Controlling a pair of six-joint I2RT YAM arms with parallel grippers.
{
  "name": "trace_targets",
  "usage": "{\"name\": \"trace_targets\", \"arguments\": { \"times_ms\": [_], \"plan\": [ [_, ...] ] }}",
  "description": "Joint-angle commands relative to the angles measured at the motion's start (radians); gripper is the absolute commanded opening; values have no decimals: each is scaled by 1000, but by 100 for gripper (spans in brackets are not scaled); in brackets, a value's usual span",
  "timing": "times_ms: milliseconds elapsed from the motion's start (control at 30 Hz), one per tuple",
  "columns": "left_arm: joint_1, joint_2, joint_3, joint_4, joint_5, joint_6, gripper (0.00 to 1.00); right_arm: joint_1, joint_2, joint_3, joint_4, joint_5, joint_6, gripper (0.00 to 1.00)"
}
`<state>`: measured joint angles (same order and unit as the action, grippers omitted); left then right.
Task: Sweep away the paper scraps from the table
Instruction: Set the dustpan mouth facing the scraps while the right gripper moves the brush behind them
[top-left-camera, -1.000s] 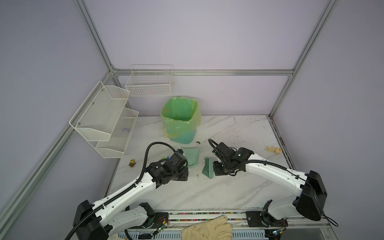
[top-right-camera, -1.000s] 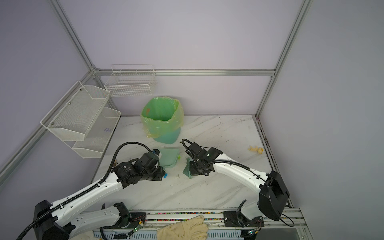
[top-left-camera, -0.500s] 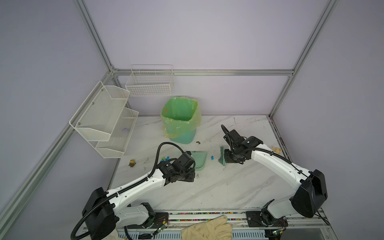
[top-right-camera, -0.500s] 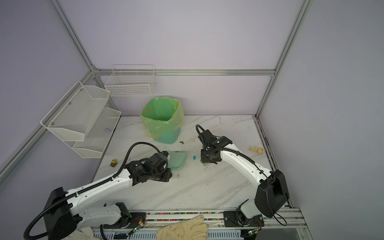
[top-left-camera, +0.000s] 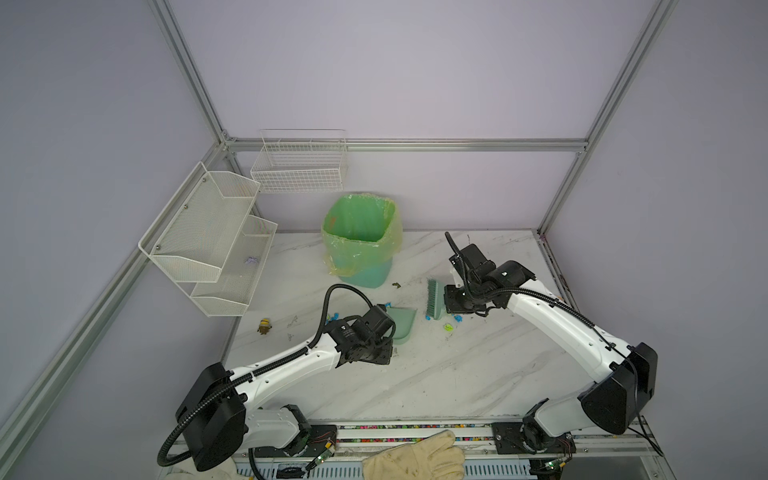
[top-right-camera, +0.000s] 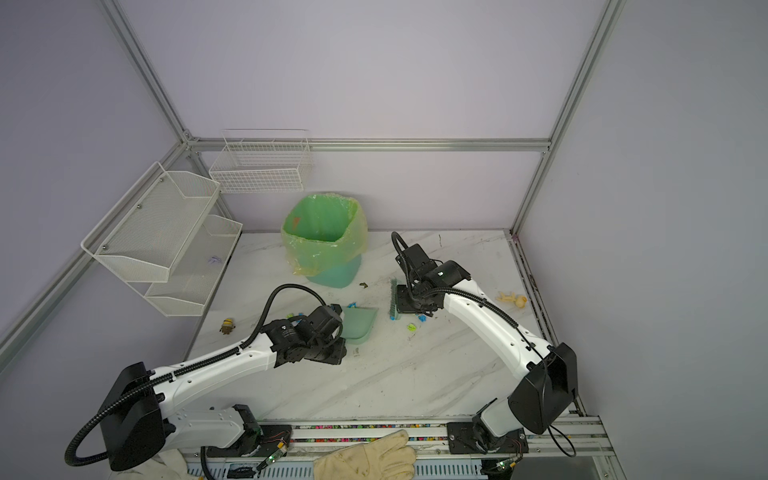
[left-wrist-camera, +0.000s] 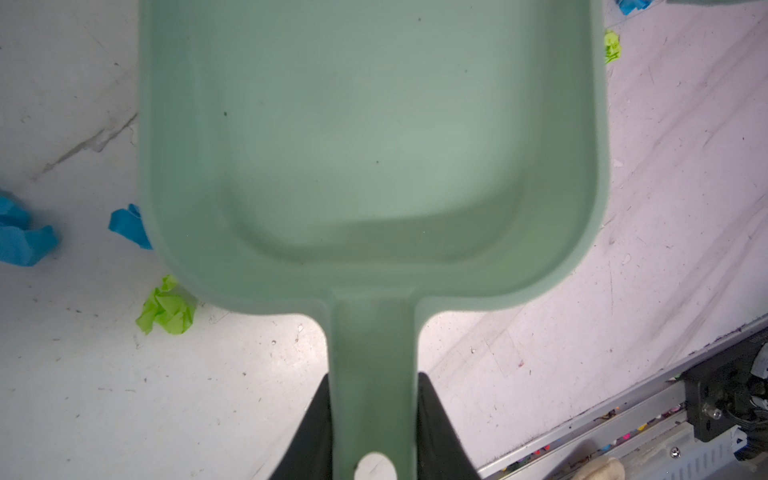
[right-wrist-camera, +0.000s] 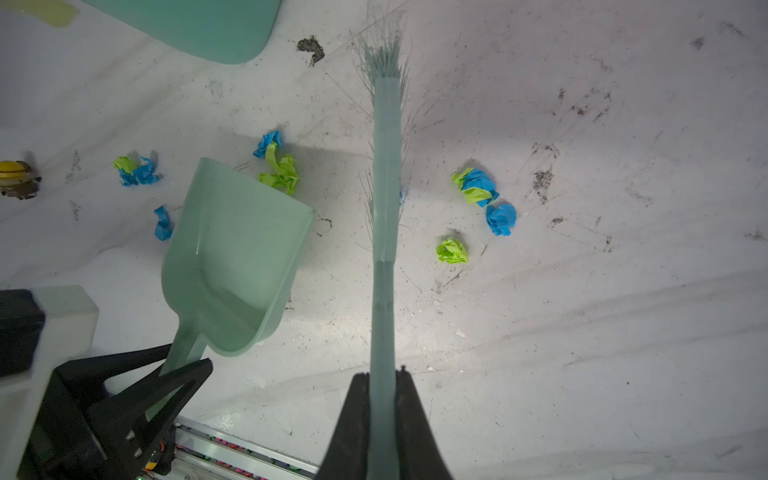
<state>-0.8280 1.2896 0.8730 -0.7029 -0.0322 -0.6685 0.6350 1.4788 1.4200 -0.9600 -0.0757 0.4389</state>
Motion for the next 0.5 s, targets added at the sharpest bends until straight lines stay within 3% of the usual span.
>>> {"name": "trace_targets", "arguments": {
  "times_ms": [0, 200, 467],
  "plan": [
    [-6, -22, 35, 27, -3, 14, 0, 6, -9, -14, 55, -35, 20, 0],
    [-6, -28, 40, 28, 1, 2, 0, 8, 26, -74, 102, -78, 22, 0],
    [-22, -23, 50, 25, 3, 1, 0, 2, 52, -60, 11, 63, -5, 0]
  ]
}}
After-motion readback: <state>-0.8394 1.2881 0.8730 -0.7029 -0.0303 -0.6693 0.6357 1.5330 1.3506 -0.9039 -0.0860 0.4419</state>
